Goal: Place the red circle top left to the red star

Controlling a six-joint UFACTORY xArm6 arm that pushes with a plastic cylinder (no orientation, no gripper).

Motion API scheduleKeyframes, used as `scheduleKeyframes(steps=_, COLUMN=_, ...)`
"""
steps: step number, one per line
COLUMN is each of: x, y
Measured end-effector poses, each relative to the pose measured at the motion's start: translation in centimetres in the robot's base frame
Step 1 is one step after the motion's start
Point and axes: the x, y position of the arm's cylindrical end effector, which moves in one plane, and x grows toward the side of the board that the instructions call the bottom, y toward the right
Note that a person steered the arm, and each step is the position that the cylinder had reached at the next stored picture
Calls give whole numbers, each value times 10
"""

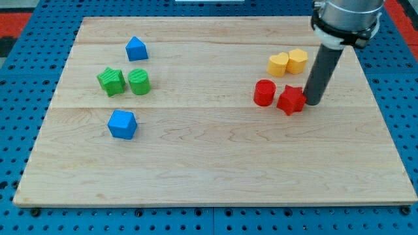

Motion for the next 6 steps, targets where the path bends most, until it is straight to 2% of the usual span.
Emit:
scheduleKeyframes(steps=1, x=-7, y=-44)
scheduleKeyframes(steps=2, x=-31, y=-61)
scheduleKeyframes(steps=3, x=-45, y=-113)
scheduleKeyframes(steps=4, x=-47, y=-163)
scheduleKeyframes(steps=6, x=-13, y=-197)
